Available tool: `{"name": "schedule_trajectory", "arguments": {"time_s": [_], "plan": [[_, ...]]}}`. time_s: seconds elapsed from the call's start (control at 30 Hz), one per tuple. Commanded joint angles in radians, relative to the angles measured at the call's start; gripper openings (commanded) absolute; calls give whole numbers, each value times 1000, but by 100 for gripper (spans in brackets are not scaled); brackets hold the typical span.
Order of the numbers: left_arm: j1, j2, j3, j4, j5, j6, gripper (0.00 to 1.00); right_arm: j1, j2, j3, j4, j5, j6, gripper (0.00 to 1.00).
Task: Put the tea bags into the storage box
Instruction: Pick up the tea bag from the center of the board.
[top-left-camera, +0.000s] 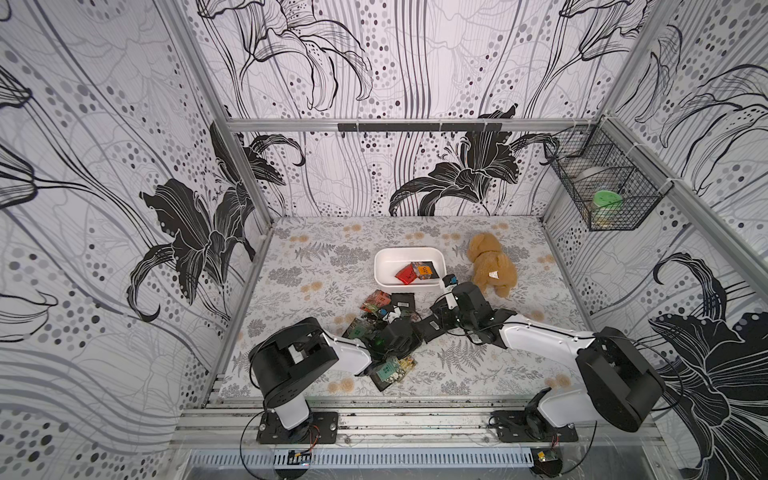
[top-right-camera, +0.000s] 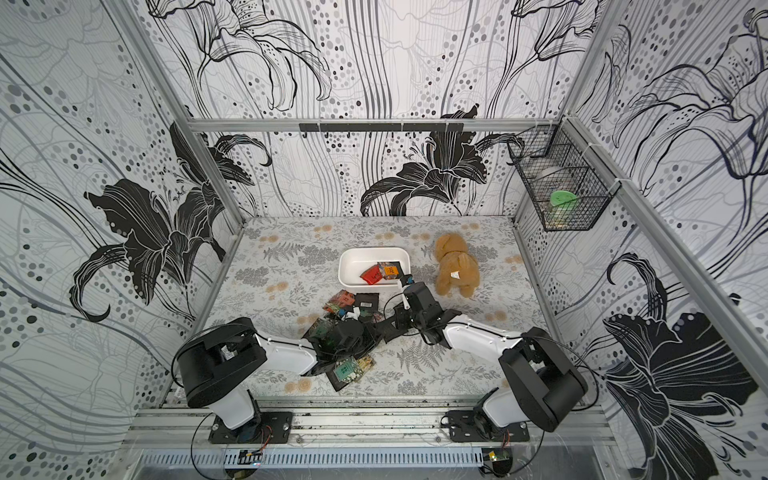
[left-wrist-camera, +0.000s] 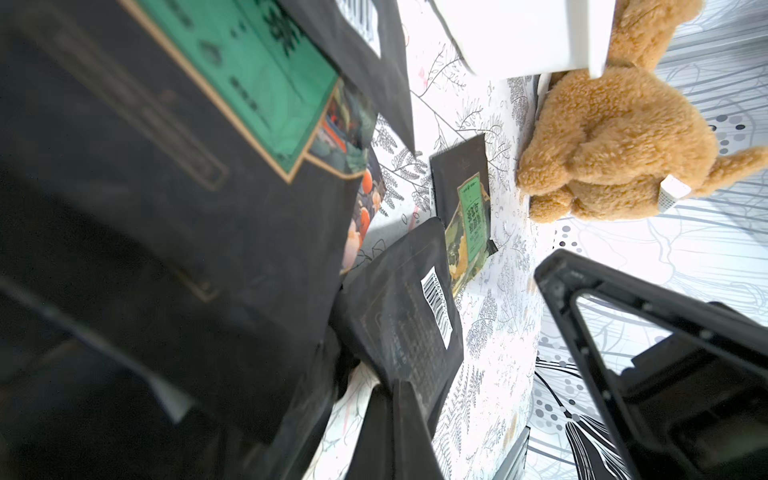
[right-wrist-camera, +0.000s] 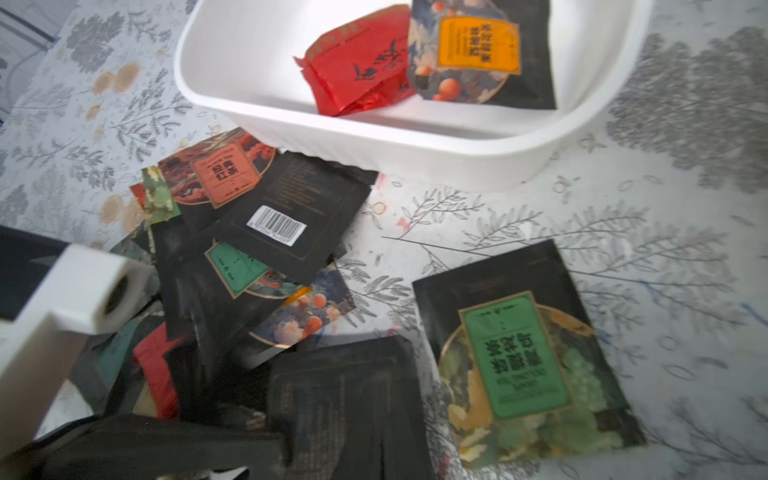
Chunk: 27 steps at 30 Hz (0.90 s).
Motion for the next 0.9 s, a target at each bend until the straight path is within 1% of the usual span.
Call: {"name": "schedule_trajectory", "arguments": {"time_s": [0.0,0.07,0.13,0.2,0.3,0.4,0.47,0.57,0.63,0.77,0.87], "plan": [[-15,-43,4,-38,-13,73,0,-2,-64,-35,-34,171,39,1],[-28,-53,39,-105,-10,111,0,-2,-101,-54,-37,221,48,3],[-44,-65,63,-157,-22,136,0,-2,-122,-73,-15,209,45,6],[-51,-81,61,-166,-29,148,0,-1,-106,-71,-6,162,41,8],[-51,-110,62,-215,-58,152,0,-2,-52,-39,-22,115,43,6],[-51,-153,63,-263,-90,164,0,-2,-54,-39,-14,115,47,5],[-50,-180,66,-285,-93,174,0,-2,-91,-59,-7,146,49,5],[-39,-206,101,-362,-86,198,0,-1,-164,-88,-17,235,60,6],[-33,-230,107,-375,-88,207,0,-1,-212,-114,-12,273,68,7],[19,-270,122,-394,-52,230,0,-1,-260,-143,3,301,72,7],[58,-282,177,-467,-64,260,0,-1,-263,-146,5,301,76,6]]}}
